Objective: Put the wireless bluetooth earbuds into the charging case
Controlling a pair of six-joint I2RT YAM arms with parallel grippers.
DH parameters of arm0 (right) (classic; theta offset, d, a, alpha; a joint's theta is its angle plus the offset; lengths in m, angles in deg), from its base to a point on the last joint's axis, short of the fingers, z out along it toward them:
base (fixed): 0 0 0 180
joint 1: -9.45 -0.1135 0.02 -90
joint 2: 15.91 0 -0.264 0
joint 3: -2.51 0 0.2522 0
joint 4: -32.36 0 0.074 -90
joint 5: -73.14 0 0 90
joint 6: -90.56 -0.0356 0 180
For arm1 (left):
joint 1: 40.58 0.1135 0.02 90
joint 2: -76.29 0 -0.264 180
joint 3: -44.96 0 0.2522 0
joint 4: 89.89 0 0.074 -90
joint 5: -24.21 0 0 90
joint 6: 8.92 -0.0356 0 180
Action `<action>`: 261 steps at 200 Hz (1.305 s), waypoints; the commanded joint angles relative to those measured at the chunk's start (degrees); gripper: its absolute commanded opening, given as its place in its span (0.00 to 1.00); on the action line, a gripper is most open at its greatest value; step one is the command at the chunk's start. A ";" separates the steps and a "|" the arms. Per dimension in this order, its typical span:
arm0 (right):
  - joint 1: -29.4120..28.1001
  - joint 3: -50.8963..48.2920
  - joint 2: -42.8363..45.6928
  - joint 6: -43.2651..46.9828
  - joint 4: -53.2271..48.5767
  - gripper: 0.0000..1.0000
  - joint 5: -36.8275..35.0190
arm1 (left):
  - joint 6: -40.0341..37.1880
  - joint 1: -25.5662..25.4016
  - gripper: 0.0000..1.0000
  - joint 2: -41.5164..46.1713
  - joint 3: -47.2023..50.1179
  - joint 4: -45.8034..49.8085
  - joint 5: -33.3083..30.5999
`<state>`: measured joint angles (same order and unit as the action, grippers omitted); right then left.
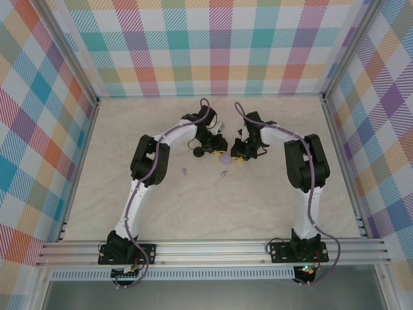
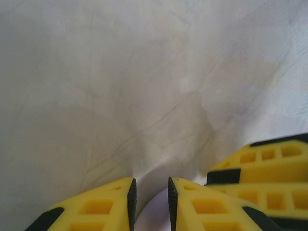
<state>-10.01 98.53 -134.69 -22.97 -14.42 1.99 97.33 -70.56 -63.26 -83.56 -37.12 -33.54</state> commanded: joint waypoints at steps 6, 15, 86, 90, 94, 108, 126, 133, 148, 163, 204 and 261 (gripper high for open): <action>0.30 3.11 -1.32 0.85 -3.28 0.21 -1.76 | 1.20 -0.34 0.26 6.27 4.45 0.54 -3.85; 0.30 3.63 -1.49 1.24 -3.70 0.20 -2.26 | 1.85 -0.35 0.27 7.39 5.89 0.08 -4.95; 1.16 -0.79 6.33 2.92 -3.61 0.28 -1.29 | 4.63 2.10 0.38 14.92 13.78 -6.70 -3.70; 1.37 -1.49 6.96 2.84 -3.13 0.29 -0.57 | 5.10 2.43 0.39 15.27 14.49 -7.81 -2.58; 1.44 -2.23 7.59 2.86 -2.55 0.30 0.37 | 5.60 2.72 0.39 15.57 15.27 -8.97 -1.34; 1.58 -4.49 9.27 2.55 -0.62 0.34 4.00 | 7.00 3.42 0.42 16.47 17.82 -12.30 1.34; 1.62 -6.33 10.18 1.04 1.11 0.38 8.20 | 6.99 3.70 0.47 16.76 19.37 -13.51 2.66; 1.61 -7.25 10.44 0.29 2.36 0.40 9.82 | 6.87 3.81 0.48 16.81 19.78 -13.70 2.96; 1.67 -9.01 10.85 -1.57 4.68 0.41 11.71 | 6.77 3.87 0.50 16.76 20.88 -14.28 3.25; 1.61 -9.97 10.73 -3.06 5.63 0.43 11.56 | 6.86 4.09 0.51 16.48 21.54 -14.93 3.91; 1.65 -10.35 8.61 -5.59 8.06 0.37 13.69 | 7.30 4.05 0.51 15.12 22.21 -16.76 6.34; 1.53 -9.59 5.72 -7.30 8.87 0.34 13.93 | 7.37 3.79 0.51 12.56 21.82 -17.12 7.53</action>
<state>-8.37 88.76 -127.52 -28.94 -6.64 14.32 104.24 -66.74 -49.03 -61.92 -53.73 -27.81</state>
